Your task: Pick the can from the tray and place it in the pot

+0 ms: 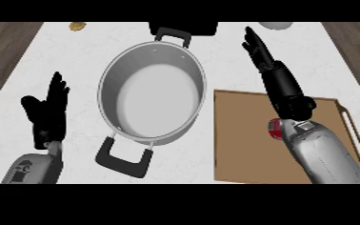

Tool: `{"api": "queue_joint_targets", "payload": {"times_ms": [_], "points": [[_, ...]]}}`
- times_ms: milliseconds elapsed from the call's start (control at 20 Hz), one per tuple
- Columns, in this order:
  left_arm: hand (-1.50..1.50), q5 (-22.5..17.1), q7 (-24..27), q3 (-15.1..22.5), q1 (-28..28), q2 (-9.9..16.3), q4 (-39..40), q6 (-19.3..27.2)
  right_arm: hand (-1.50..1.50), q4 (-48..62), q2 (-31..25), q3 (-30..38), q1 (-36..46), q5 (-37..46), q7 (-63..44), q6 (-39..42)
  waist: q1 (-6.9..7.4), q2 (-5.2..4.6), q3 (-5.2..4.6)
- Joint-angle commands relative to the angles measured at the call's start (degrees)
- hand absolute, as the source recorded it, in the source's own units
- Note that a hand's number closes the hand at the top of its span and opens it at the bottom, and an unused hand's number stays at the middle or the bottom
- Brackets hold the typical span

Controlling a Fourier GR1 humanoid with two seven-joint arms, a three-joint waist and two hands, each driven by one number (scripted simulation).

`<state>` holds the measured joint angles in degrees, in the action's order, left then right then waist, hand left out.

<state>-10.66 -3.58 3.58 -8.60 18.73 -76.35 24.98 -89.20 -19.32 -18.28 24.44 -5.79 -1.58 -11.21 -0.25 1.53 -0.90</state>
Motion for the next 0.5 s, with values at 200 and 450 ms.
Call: {"api": "queue_joint_targets", "payload": {"times_ms": [200, 450], "points": [[0.00, 6.7, -2.8, 2.2, 4.1, 9.4, -1.0, -4.5, 1.50, -6.5, -2.3, 4.7, -13.1, 0.0, 3.5, -2.6, -0.76, -1.23, 0.97], [0.00, 4.3, -8.5, 1.7, 6.6, 10.1, 1.5, -5.8, -1.50, -1.4, -3.2, 14.9, -14.8, 16.6, 7.1, -27.5, -3.56, -0.88, 1.07]]}}
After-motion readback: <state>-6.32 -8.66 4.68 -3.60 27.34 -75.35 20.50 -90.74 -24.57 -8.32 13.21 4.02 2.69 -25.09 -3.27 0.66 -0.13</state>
